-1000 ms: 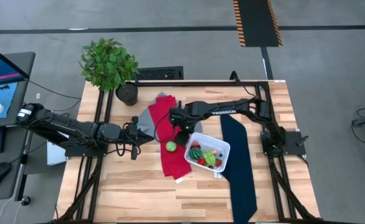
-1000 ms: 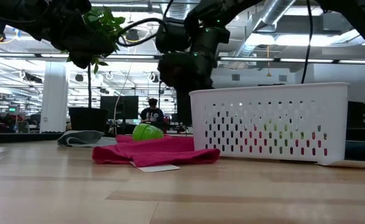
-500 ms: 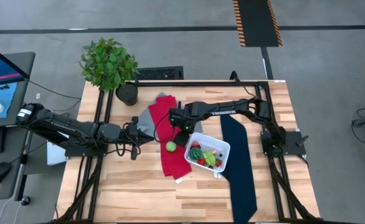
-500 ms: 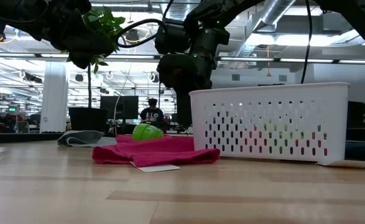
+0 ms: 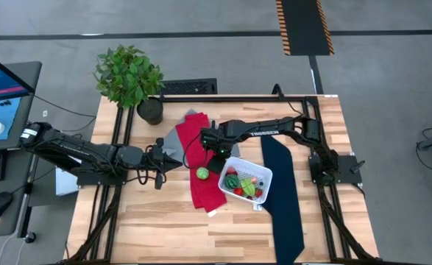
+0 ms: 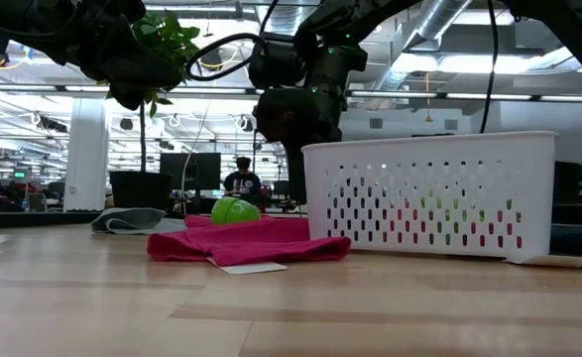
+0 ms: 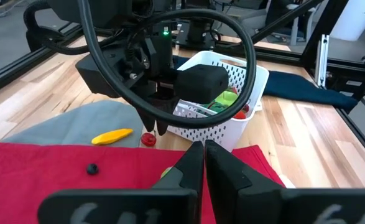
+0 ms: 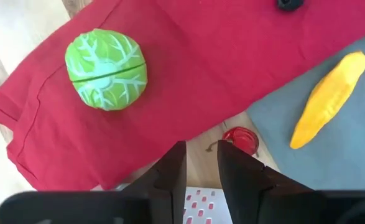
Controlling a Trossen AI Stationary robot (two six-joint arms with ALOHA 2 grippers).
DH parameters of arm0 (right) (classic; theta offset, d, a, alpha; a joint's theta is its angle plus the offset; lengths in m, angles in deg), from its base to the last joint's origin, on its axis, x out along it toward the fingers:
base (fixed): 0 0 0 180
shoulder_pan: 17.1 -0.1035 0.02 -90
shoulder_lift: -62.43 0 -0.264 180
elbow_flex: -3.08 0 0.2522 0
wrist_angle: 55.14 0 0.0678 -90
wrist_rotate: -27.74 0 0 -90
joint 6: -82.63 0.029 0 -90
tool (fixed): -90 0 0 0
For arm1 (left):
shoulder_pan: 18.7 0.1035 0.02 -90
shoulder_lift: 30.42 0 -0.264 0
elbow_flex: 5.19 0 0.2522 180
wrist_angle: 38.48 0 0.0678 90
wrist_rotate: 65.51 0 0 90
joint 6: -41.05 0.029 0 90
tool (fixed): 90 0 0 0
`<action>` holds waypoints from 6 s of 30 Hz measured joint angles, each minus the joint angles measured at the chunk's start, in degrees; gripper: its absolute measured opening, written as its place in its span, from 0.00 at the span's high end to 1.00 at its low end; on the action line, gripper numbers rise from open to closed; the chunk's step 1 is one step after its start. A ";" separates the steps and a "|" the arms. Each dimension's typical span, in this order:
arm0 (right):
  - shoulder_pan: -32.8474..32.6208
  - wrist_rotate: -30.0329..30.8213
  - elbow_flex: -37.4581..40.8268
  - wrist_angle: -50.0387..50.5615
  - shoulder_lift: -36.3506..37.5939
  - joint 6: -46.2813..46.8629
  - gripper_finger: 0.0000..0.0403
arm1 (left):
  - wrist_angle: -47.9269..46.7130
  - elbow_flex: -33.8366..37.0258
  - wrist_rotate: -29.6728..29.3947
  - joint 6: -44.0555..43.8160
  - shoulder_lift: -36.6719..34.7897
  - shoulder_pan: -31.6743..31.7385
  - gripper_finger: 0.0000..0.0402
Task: Pick and placing Produce into tupperware
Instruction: Put the cherry into the white bin
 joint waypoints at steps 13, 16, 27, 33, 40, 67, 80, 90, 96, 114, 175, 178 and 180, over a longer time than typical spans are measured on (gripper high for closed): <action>0.00 -2.03 0.00 0.98 0.00 -0.51 0.90 | -0.02 0.00 0.00 -0.01 0.00 0.00 0.98; 0.00 -1.99 0.00 0.95 0.00 -1.90 0.97 | -0.04 0.00 0.02 -0.02 0.00 0.00 0.98; 0.43 -1.29 0.00 1.88 0.00 -1.95 0.86 | -0.04 0.00 0.02 -0.02 0.00 -0.01 0.98; 2.32 -0.82 0.00 4.74 0.00 -1.93 0.58 | -0.89 0.00 0.04 0.01 0.00 -0.01 0.98; 3.44 -0.64 0.00 2.83 0.00 -1.54 0.41 | -2.43 -0.02 0.04 0.11 0.00 -0.02 0.98; 0.83 -2.33 -0.02 6.00 0.00 2.00 0.50 | -3.56 -0.02 -0.02 0.07 0.00 -0.46 0.98; 3.06 0.76 -0.02 8.84 0.00 2.00 0.51 | -3.85 -0.02 -3.80 0.07 -0.02 -4.61 0.98; 3.26 -0.14 -0.02 8.80 0.00 1.65 0.51 | -3.85 -0.02 -4.87 -0.17 -0.02 -5.16 0.98; 1.70 -2.86 -0.02 9.07 0.00 1.61 0.51 | -3.85 -0.02 -4.87 -0.22 0.00 -5.16 0.98; 3.23 -6.79 -0.02 10.51 0.00 4.40 0.55 | -4.35 -0.02 -4.90 -0.39 0.00 -5.16 0.98; 1.40 -7.20 -2.45 3.76 -3.67 -2.89 0.56 | -4.90 -0.02 -4.48 -0.63 -0.02 -5.25 0.98; 1.58 -6.92 -2.45 3.77 -3.67 -2.89 0.62 | -4.88 -0.02 -4.48 -0.68 -0.02 -5.27 0.98; 1.60 -6.87 -2.45 3.99 -3.67 -2.91 0.67 | -4.90 -0.02 -4.48 -0.97 -0.02 -5.27 0.98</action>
